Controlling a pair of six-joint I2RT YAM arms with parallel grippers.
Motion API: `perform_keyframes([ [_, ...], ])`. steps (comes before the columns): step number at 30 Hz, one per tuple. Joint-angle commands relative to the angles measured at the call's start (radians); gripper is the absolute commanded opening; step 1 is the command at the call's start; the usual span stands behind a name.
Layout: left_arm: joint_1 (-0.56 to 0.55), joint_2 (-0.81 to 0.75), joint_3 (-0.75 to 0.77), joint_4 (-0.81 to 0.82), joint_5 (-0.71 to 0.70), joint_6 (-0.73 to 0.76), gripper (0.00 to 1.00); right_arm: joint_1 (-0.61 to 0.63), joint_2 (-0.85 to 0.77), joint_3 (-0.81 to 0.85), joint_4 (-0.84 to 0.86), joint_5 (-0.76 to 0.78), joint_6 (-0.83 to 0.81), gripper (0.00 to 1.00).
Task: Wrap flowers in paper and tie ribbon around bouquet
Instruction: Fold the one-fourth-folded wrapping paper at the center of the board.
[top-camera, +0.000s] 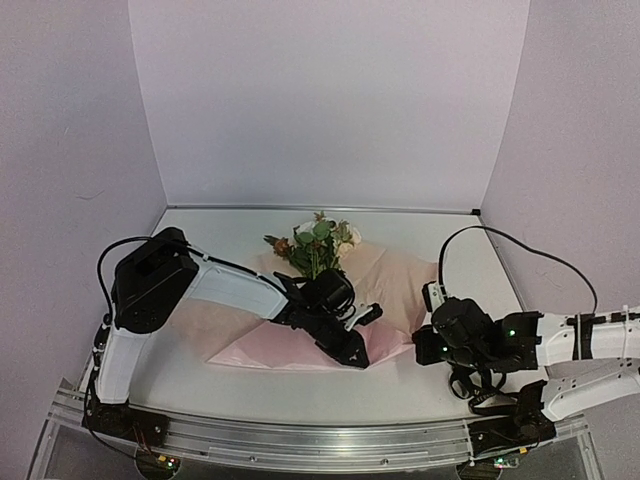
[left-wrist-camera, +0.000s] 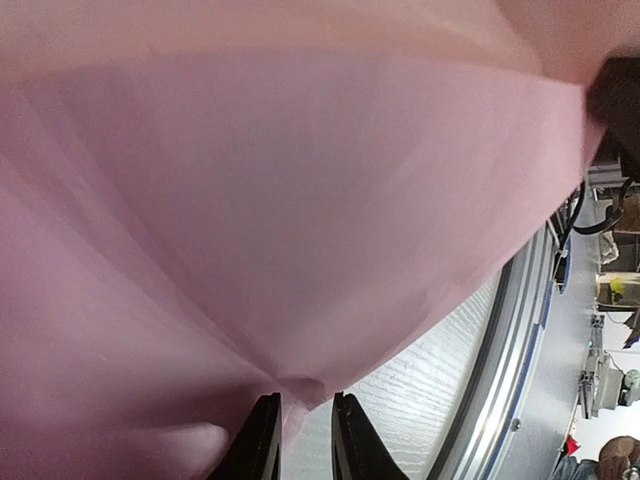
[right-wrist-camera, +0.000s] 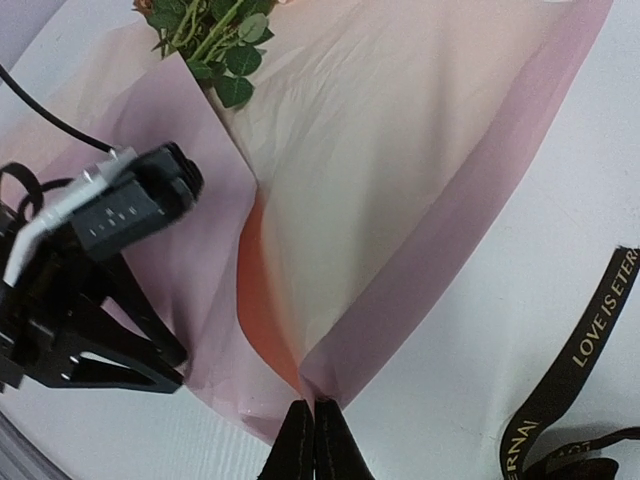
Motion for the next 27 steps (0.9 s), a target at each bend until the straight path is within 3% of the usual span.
perform_keyframes([
  [1, 0.054, -0.1, 0.023, 0.006, 0.046, -0.016, 0.2, 0.0, -0.032, -0.017, -0.024, 0.038, -0.027, 0.0],
  [7, 0.122, -0.017, 0.149, -0.029, 0.027, -0.001, 0.23, 0.0, -0.027, -0.015, -0.032, 0.01, -0.043, 0.0],
  [18, 0.134, 0.259, 0.551, -0.216, -0.252, 0.068, 0.24, 0.0, -0.033, 0.003, -0.065, -0.031, -0.069, 0.0],
  [27, 0.134, 0.338, 0.633, -0.206, -0.328, 0.026, 0.25, 0.0, -0.038, 0.038, -0.104, -0.046, -0.104, 0.0],
])
